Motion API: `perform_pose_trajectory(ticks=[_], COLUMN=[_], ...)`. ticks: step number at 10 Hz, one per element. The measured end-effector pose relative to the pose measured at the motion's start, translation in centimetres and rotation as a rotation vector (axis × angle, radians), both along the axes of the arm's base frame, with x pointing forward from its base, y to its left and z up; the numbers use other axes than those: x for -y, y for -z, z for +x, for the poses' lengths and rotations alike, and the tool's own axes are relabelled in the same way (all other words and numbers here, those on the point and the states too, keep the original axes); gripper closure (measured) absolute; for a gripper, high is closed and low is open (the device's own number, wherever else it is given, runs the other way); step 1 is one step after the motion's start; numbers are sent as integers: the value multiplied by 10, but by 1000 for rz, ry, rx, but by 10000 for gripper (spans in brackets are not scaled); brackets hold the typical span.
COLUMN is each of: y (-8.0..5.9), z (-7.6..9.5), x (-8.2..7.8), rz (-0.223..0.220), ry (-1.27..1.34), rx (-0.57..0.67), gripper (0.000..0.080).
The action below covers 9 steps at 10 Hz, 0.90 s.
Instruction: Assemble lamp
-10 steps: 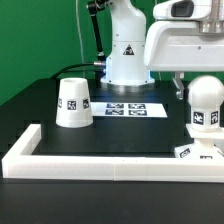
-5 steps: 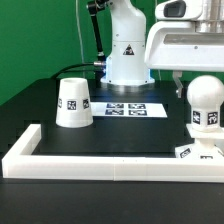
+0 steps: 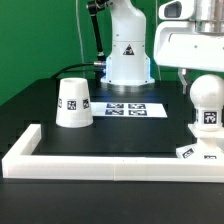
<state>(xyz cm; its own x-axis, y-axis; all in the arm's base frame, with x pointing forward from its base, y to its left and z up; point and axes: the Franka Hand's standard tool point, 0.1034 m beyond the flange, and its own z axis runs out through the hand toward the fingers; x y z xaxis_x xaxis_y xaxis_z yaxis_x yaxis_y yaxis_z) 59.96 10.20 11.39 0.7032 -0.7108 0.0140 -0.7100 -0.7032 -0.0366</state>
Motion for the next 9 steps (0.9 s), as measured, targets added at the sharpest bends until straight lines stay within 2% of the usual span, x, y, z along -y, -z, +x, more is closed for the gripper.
perform_pose_trajectory(ticks=[2, 7, 9], y=[0, -1, -2], z=[0, 0, 1], x=[-2, -7, -10], rz=[33, 73, 113], ry=[206, 514, 715], rx=[-8, -24, -40], gripper=[220, 220, 220])
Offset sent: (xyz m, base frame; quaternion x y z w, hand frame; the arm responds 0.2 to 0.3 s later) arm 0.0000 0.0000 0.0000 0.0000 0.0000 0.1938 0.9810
